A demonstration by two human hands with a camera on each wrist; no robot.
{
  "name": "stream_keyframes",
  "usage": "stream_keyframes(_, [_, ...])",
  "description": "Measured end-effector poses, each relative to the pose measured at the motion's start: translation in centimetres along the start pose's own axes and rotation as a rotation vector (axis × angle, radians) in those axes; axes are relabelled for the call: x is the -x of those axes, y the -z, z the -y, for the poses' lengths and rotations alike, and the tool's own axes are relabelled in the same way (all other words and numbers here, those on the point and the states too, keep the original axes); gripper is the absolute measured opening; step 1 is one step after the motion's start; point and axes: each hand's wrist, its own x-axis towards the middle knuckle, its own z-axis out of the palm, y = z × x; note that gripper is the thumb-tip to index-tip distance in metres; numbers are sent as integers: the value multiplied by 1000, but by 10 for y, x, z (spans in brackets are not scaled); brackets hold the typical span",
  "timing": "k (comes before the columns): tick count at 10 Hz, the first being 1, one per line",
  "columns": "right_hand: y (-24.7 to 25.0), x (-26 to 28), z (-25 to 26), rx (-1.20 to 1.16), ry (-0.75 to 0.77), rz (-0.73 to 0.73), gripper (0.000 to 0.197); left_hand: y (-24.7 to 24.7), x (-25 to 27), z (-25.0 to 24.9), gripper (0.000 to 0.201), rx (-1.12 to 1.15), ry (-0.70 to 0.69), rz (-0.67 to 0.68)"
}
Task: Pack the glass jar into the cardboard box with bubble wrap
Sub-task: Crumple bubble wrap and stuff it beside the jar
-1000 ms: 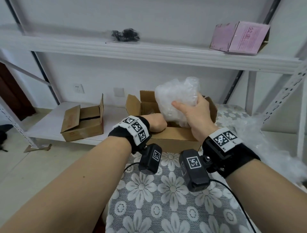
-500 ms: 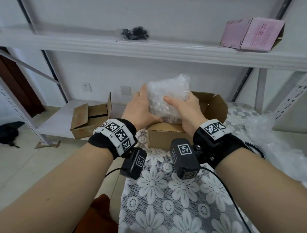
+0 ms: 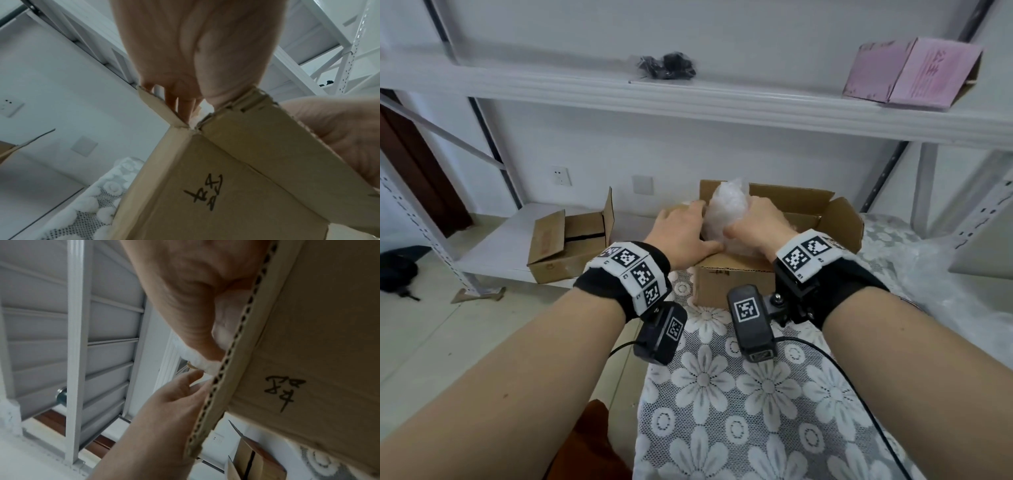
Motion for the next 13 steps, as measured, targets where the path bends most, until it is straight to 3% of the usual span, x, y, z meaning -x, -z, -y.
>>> stream_keyframes(1, [4,4,7,-75,16,133,32,4,-4,-1,66,-20,46,82])
stream_keyframes(2, [8,1,6,-84,-67,148,60,8,-7,-3,61,26,31,85])
stream_keyframes(3, [4,-4,3,43,33,124,42,9,-2,-6,93,230,-71,-15])
stream_keyframes(4, [-4,-6,0,116,58,194,38,9,0,-8,83,145,-165,47])
stream_keyframes(5, [0,2,3,112,99,270,38,12,-4,-9,74,9,-134,117])
stream_keyframes(6, [7,1,-5,118,131,257,35,17,-9,-13,68,-94,-117,150])
stream_keyframes(7, [14,0,-14,212,177,113,32,20,-12,-17,63,-179,-67,191])
stream_keyframes(8, [11,-1,-19,276,179,105,37,17,-13,-22,58,-188,-79,171])
stream_keyframes(9, [7,-5,-21,263,151,162,33,12,-17,-22,53,-238,-107,211])
stream_keyframes(11, [0,-11,-27,194,166,128,24,5,-24,-24,43,-380,-126,264])
stream_keyframes(12, [8,-9,-31,152,217,144,25,8,-26,-23,50,-392,-100,273])
stream_keyframes(13, [17,-5,-33,144,240,135,17,15,-22,-25,56,-196,-89,259])
